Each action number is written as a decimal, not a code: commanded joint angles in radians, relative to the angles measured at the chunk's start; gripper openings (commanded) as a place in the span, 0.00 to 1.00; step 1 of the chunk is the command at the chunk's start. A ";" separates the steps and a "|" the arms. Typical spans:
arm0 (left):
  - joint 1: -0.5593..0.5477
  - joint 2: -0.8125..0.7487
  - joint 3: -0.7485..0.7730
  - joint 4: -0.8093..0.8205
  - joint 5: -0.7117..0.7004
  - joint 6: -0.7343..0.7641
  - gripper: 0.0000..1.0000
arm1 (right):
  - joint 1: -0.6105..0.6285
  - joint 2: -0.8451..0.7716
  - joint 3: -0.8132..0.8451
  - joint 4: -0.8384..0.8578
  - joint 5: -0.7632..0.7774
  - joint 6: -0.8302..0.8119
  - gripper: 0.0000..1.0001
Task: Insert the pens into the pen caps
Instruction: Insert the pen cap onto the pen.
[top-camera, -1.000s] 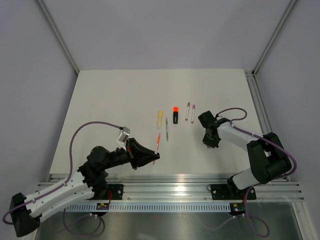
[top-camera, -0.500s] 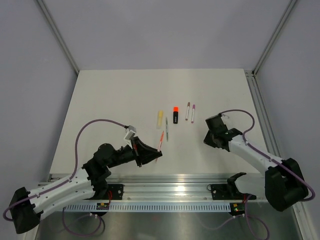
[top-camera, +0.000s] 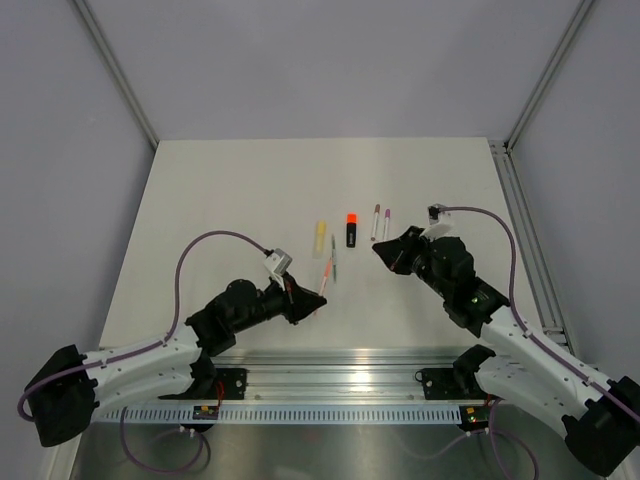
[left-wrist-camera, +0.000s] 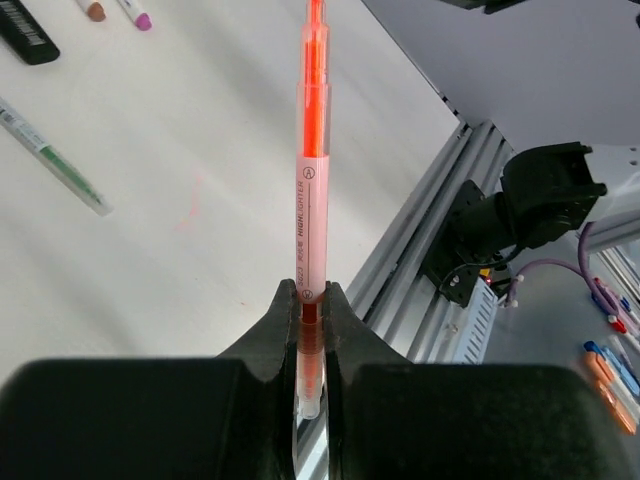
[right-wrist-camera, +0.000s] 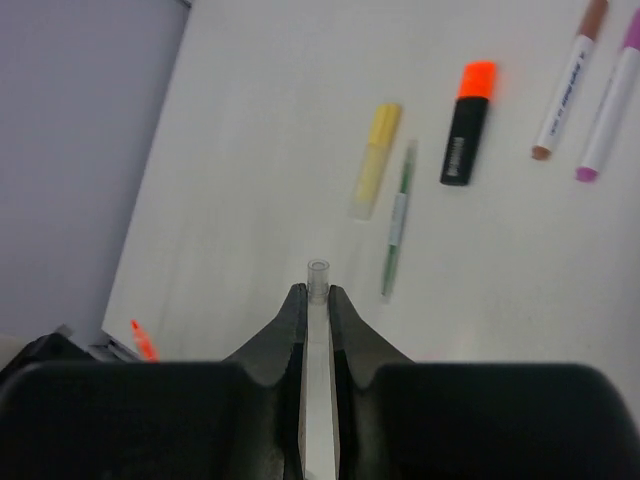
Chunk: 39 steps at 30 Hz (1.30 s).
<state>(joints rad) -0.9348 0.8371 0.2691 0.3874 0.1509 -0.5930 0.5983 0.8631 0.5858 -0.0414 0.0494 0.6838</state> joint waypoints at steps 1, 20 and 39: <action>-0.004 0.019 0.053 0.085 -0.099 0.048 0.00 | 0.035 -0.067 -0.055 0.269 -0.082 -0.004 0.00; -0.004 -0.035 0.028 0.025 -0.099 0.088 0.00 | 0.337 0.100 0.014 0.485 0.153 -0.073 0.00; -0.004 -0.075 0.018 0.027 -0.077 0.079 0.00 | 0.377 0.171 0.092 0.488 0.268 -0.099 0.00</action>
<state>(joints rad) -0.9348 0.7776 0.2855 0.3626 0.0750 -0.5274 0.9627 1.0080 0.6289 0.4026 0.2771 0.6125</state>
